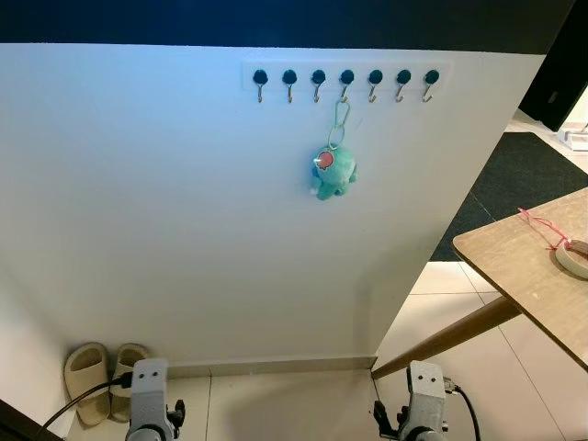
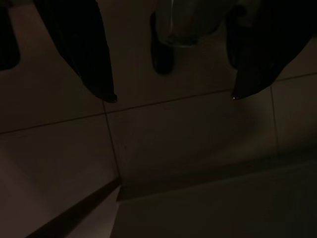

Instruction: Hang keys on a hook

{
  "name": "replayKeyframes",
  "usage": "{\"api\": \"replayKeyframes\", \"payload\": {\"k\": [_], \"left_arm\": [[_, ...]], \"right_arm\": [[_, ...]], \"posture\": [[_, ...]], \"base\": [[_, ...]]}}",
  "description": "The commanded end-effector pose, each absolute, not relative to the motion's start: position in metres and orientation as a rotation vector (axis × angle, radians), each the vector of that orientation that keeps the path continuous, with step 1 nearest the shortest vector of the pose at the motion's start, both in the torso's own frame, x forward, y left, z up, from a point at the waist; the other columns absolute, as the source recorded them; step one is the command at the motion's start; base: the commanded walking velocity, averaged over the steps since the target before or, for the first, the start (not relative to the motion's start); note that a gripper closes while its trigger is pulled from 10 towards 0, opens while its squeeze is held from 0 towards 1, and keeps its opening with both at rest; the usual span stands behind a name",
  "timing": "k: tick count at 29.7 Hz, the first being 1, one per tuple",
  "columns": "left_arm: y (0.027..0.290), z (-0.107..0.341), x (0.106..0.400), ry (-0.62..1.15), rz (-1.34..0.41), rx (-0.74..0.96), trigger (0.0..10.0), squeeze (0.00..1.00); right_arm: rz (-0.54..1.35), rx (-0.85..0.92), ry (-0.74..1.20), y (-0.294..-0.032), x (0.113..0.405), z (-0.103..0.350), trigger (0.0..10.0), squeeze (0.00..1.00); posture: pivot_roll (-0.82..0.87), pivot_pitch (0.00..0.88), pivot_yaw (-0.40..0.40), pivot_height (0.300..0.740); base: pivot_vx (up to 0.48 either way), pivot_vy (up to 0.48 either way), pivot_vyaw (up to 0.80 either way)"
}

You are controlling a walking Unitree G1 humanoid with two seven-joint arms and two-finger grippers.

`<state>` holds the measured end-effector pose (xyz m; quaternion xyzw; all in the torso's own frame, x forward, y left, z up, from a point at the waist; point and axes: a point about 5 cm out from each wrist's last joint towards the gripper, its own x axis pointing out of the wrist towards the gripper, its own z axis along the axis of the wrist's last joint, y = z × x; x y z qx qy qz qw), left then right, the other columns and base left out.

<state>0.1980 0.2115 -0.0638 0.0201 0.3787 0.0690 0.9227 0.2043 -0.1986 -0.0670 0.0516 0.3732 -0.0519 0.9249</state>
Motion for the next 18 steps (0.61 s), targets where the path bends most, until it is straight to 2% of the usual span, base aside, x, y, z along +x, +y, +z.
{"api": "replayKeyframes", "payload": {"k": [1, 3, 18], "left_arm": [[0.2188, -0.0664, 0.1916, 0.798, 0.142, 0.072, 10.0, 0.0], [0.2191, -0.0667, 0.191, 0.796, 0.14, 0.082, 10.0, 0.0], [0.2169, -0.0681, 0.189, 0.752, 0.172, 0.052, 10.0, 0.0]], "right_arm": [[-0.106, 0.106, 0.798, -0.1988, 0.1977, -0.0712, 10.0, 0.0], [-0.092, 0.098, 0.802, -0.1982, 0.1972, -0.0717, 10.0, 0.0], [-0.052, 0.078, 0.828, -0.1933, 0.1929, -0.0753, 10.0, 0.0]], "posture": [[0.04, 0.043, -0.003, 0.74], [0.04, 0.043, 0.0, 0.74], [0.05, 0.048, -0.007, 0.74]], "base": [[0.0, 0.0, 0.0], [0.0, 0.0, -0.29], [0.0, 0.0, -0.8]]}}
